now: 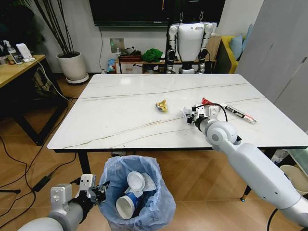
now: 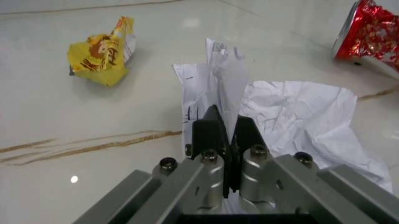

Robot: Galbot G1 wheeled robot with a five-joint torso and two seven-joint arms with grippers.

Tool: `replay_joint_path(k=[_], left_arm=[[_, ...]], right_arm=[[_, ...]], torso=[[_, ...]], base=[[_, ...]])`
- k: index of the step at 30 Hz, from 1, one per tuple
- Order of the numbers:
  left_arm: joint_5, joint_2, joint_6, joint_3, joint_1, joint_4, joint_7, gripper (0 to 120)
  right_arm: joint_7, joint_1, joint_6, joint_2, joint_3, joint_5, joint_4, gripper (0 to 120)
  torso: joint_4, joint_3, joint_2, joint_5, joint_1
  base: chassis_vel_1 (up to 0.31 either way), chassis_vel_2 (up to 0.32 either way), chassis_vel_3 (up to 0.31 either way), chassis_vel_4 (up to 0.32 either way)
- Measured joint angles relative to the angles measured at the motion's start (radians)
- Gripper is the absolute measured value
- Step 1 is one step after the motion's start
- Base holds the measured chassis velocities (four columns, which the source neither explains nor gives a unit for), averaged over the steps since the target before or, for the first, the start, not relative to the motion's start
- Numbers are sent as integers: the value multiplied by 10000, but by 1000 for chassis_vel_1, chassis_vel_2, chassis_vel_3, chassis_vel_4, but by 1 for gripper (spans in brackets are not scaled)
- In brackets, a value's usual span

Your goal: Pick up the trash bin and place the trash from the table into it.

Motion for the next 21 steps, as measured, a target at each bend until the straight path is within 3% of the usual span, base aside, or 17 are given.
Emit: replay_joint_path(k=[9, 13, 16, 21], left_arm=[[0, 8, 0, -8, -27, 0, -39, 0], [-1, 34, 0, -18, -62, 0, -77, 0], [-41, 78, 0, -46, -63, 0, -159, 0], [-65, 132, 0, 5, -114, 0, -189, 0]], right_arm=[[-314, -603, 103, -455, 978, 433, 1744, 0], [-806, -1326, 167, -765, 1669, 724, 3278, 0], [-1997, -2680, 449, -1236, 2408, 559, 4800, 0], [-2716, -3593, 841, -1487, 2377, 348, 6024, 0]], torso=[[0, 0, 0, 1, 0], [2, -2, 1, -3, -2], [-3, -2, 1, -1, -2], [-3, -2, 1, 0, -3]], base=[[0, 0, 0, 0], [0, 0, 0, 0], [0, 0, 0, 0], [0, 0, 0, 0]])
